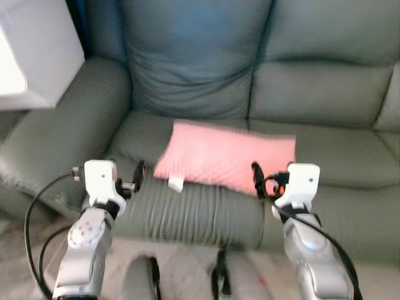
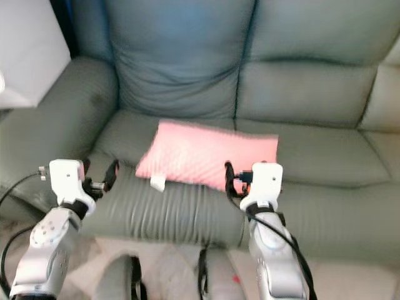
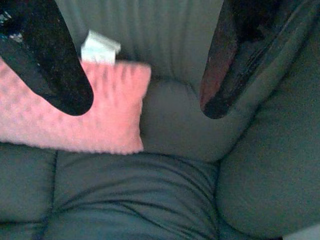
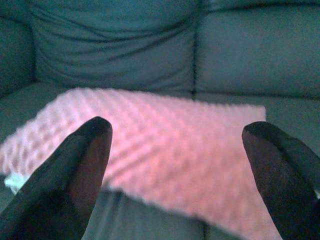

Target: Move the pillow to the sofa

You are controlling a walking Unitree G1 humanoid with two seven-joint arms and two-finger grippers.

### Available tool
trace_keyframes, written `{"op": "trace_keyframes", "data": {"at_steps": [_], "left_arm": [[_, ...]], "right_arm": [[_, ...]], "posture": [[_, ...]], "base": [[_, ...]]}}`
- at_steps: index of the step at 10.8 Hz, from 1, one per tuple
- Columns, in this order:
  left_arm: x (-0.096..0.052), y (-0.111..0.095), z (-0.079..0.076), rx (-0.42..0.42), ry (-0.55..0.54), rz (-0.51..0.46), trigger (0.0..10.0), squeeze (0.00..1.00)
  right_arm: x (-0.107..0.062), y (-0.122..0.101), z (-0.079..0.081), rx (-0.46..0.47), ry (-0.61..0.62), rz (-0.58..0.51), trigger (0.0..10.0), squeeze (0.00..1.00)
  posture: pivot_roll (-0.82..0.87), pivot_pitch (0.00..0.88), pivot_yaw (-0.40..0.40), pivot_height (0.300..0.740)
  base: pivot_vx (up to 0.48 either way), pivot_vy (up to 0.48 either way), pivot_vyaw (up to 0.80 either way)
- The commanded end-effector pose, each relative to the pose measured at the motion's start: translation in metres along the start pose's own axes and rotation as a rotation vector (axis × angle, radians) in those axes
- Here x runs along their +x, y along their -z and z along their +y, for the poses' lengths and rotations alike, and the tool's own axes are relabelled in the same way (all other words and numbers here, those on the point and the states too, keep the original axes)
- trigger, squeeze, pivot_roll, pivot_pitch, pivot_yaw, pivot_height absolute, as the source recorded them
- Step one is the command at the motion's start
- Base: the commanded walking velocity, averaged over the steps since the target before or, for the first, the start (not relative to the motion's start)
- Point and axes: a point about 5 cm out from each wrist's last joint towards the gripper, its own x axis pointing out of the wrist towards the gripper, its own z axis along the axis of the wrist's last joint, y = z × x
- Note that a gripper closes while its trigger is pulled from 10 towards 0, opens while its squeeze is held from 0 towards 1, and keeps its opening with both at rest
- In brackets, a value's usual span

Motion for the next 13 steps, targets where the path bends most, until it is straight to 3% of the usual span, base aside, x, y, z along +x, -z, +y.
{"op": "trace_keyframes", "data": {"at_steps": [1,13], "left_arm": [[0.001,0.0,0.002,0.005,0.002,0.008,10.0,0.0],[0.007,-0.004,0.002,0.008,0.03,0.001,10.0,0.0]], "right_arm": [[-0.002,-0.002,-0.004,-0.001,0.019,-0.006,10.0,0.0],[0.001,-0.004,-0.02,-0.018,0.092,-0.006,10.0,0.0]], "posture": [[-0.1,0.184,-0.002,0.581],[-0.1,0.186,0.017,0.59]], "base": [[0.0,0.0,0.0],[0.0,0.0,0.0]]}}
